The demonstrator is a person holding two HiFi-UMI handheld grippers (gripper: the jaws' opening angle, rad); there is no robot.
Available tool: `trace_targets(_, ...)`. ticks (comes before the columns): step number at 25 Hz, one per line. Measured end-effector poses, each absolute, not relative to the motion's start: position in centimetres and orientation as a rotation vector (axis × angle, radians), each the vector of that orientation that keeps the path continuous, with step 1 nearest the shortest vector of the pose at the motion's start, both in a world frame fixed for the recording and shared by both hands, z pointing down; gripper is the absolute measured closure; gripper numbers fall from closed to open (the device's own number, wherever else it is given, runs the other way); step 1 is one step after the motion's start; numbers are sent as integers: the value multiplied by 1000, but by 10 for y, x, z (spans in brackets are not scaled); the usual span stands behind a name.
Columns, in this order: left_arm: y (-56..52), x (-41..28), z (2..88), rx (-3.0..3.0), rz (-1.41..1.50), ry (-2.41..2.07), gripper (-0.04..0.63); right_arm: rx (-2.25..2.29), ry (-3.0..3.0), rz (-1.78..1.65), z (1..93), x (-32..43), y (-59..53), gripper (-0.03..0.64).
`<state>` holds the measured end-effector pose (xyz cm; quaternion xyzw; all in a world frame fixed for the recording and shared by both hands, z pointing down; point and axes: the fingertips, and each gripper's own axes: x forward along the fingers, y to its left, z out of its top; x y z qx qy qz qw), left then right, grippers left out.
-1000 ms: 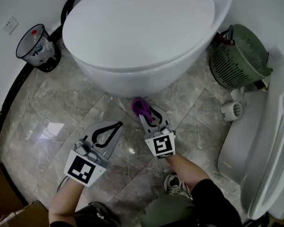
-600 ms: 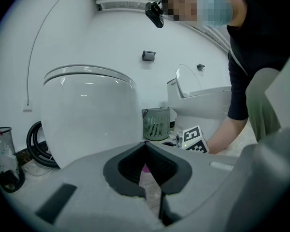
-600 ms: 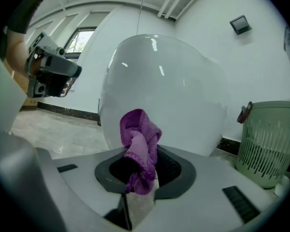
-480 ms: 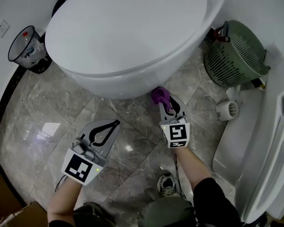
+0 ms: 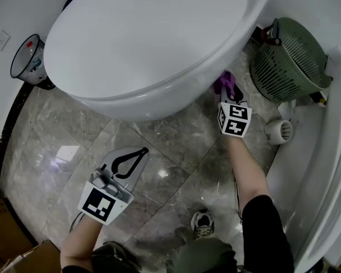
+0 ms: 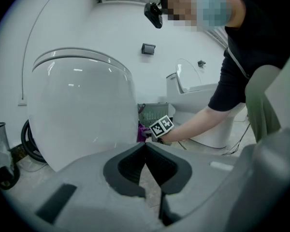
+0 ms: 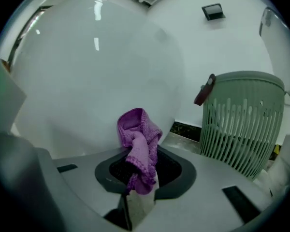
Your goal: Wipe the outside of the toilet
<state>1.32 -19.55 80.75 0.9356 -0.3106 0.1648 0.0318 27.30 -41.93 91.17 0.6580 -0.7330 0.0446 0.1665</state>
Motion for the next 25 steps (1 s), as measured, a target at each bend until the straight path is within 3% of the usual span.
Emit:
trace_targets(9,-195,-1,806,2889,513,-971,589,1952,-2037,223,908,282,-413,528)
trace_targets(25,-169,-143,812,2890,504,-1270,589,1411,-2468,223,846,102,-209,528)
